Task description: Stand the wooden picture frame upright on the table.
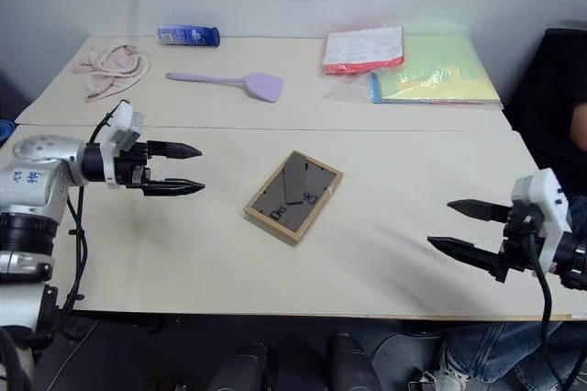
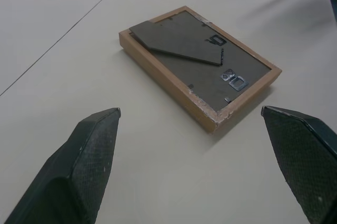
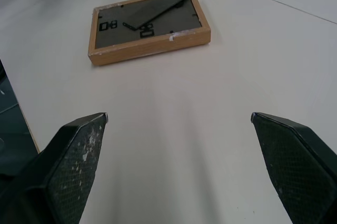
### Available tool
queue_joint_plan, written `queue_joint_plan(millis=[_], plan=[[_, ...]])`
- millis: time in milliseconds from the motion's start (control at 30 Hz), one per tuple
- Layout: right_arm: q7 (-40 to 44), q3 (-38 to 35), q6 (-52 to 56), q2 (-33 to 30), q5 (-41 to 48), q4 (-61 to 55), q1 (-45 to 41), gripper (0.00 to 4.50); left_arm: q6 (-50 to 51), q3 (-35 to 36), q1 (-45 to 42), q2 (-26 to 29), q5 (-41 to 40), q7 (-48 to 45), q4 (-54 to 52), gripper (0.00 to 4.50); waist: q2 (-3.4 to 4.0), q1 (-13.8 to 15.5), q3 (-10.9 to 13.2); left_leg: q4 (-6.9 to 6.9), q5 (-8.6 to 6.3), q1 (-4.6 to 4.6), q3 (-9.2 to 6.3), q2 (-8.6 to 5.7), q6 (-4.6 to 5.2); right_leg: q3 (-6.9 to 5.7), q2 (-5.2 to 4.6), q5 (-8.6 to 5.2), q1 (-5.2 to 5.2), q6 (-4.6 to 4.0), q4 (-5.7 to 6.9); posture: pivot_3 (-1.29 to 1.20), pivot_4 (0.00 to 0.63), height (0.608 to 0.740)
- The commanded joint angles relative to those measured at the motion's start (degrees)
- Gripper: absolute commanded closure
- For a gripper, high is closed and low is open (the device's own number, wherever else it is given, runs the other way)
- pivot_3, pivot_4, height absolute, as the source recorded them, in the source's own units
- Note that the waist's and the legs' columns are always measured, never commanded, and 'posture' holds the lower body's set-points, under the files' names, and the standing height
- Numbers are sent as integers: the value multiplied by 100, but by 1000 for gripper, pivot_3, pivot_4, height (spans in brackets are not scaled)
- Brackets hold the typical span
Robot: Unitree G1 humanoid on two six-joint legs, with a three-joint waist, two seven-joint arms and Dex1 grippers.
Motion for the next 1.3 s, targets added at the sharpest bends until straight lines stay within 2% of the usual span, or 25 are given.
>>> queue_joint_plan(millis=[33, 333, 467, 567, 667, 733, 900, 933, 967, 1067, 1300], plan=[[-72, -144, -37, 100, 13, -253, 80, 18, -209, -50, -57, -23, 136, -143, 91, 0, -1, 5, 1, 0, 0, -3, 1, 0, 0, 1, 0, 0, -2, 0, 1, 0, 150, 740], [-515, 78, -133, 285, -288, -461, 70, 18, -229, -35, -176, -195, 333, 24, 288, 0, -6, 10, 6, 4, 0, -3, -1, 0, 0, 2, -4, 0, -4, 0, 4, 0, 150, 740], [-1119, 844, -252, 483, -831, -361, -452, 18, -891, -315, -400, -566, 851, 437, 856, 0, -7, 13, 6, 8, 0, -1, -1, 0, 0, 1, -5, 0, -2, 1, 4, 0, 150, 740], [-1382, 1320, -268, 653, -1120, -269, -876, 623, -1484, -533, -576, -804, 1257, 657, 1327, 587, -6, 14, 7, 15, 0, -5, -1, -2, 0, 1, -5, 1, -5, 1, 8, 0, 150, 740], [-1576, 2397, -334, 973, -1685, 38, -1775, 1694, -2156, -863, -985, -1346, 1760, 1147, 2077, 1574, -13, -1, 12, 17, 1, -14, 4, -2, -4, 2, -2, 1, -19, 1, 12, 0, 150, 740], [-1616, 2839, -419, 1120, -2003, 234, -2141, 2446, -2467, -948, -1165, -1554, 1948, 1299, 2454, 2223, -15, 11, 13, 28, 1, -22, 4, -3, -4, 1, -3, 1, -26, 1, 19, 0, 150, 740], [-1731, 3746, -854, 1588, -2810, 942, -2850, 4300, -2559, -947, -1230, -1943, 1814, 768, 2522, 3898, -14, 7, 12, 53, 22, -110, 10, -5, -39, 4, -3, 3, -121, 4, 65, 0, 150, 740], [-1736, 3846, -939, 1641, -2926, 1034, -2902, 4497, -2522, -954, -1206, -1977, 1802, 688, 2473, 4175, -15, 9, 12, 53, 22, -114, 11, -5, -40, 5, -3, 3, -126, 4, 65, 0, 150, 740], [-1743, 3964, -1003, 1716, -3036, 1104, -2953, 4500, -2479, -982, -1132, -2004, 1805, 602, 2356, 4483, -15, 9, 12, 53, 23, -121, 14, -6, -41, 6, -4, 3, -135, 4, 67, 0, 150, 740], [-1805, 4217, -1053, 1903, -3311, 1190, -3058, 4500, -2035, -1015, -847, -2041, 1698, 276, 1841, 4483, -14, 7, 12, 54, 24, -123, 16, -6, -42, 10, -4, 3, -141, 4, 67, 0, 150, 740], [-1822, 4150, -1074, 1848, -3519, 945, -2952, 4500, 279, -829, 6, -1881, 1193, 285, -128, 4483, -14, -9, 12, 56, 24, -121, 15, -5, -42, 14, -3, 3, -141, 4, 82, 0, 150, 740]])
